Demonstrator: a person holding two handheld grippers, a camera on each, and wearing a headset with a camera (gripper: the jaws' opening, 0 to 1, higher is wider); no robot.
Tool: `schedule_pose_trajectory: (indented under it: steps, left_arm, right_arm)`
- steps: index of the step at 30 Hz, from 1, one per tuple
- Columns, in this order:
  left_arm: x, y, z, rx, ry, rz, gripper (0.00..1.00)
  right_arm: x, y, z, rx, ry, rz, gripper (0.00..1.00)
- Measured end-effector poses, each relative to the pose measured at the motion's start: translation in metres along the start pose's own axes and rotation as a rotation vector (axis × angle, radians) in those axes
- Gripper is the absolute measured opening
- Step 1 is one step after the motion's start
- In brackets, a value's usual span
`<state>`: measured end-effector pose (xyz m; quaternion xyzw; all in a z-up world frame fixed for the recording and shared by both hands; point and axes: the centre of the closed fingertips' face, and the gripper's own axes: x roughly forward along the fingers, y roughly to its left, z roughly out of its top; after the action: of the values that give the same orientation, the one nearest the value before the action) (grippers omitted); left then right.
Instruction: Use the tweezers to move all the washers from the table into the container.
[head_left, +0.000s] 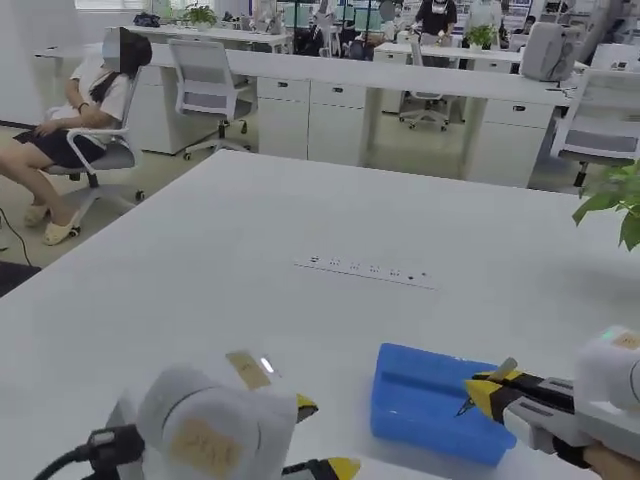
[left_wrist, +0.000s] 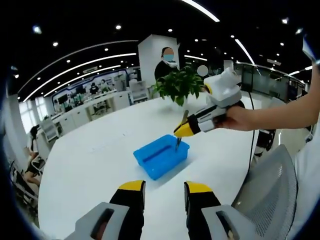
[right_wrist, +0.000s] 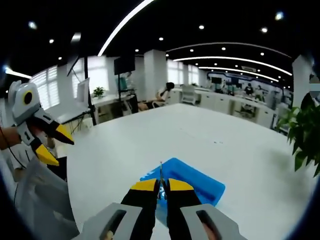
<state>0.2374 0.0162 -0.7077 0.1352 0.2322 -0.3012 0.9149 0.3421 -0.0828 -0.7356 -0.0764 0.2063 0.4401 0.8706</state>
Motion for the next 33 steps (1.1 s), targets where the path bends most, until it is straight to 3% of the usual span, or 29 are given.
schedule_pose_trajectory:
  steps: [5, 9, 12, 16, 19, 24, 28, 33]
  left_arm:
    - [0.001, -0.006, 0.012, 0.018, -0.016, -0.066, 0.27]
    - [0.0, -0.012, 0.024, 0.008, -0.055, -0.118, 0.18]
    - [0.0, -0.024, 0.033, -0.054, -0.095, -0.223, 0.18]
    - [0.0, -0.03, 0.032, -0.012, -0.092, -0.274, 0.15]
    - [-0.002, -0.044, 0.038, -0.011, -0.103, -0.374, 0.16]
    - [-0.002, -0.06, 0.042, 0.033, -0.111, -0.457, 0.17]
    - [0.0, -0.071, 0.046, 0.079, -0.124, -0.502, 0.17]
    - [0.0, -0.085, 0.051, 0.106, -0.127, -0.558, 0.13]
  right_arm:
    - [-0.004, 0.044, -0.004, -0.056, 0.049, 0.169, 0.03]
    - [-0.009, 0.064, -0.003, -0.073, 0.051, 0.206, 0.03]
    - [-0.016, 0.084, -0.004, -0.097, 0.063, 0.265, 0.03]
    - [-0.024, 0.107, -0.006, -0.139, 0.084, 0.348, 0.03]
    - [-0.028, 0.119, -0.01, -0.175, 0.107, 0.39, 0.03]
    - [-0.035, 0.133, -0.01, -0.205, 0.125, 0.447, 0.03]
    - [-0.041, 0.146, -0.011, -0.242, 0.145, 0.522, 0.03]
    - [-0.042, 0.153, -0.016, -0.259, 0.161, 0.56, 0.03]
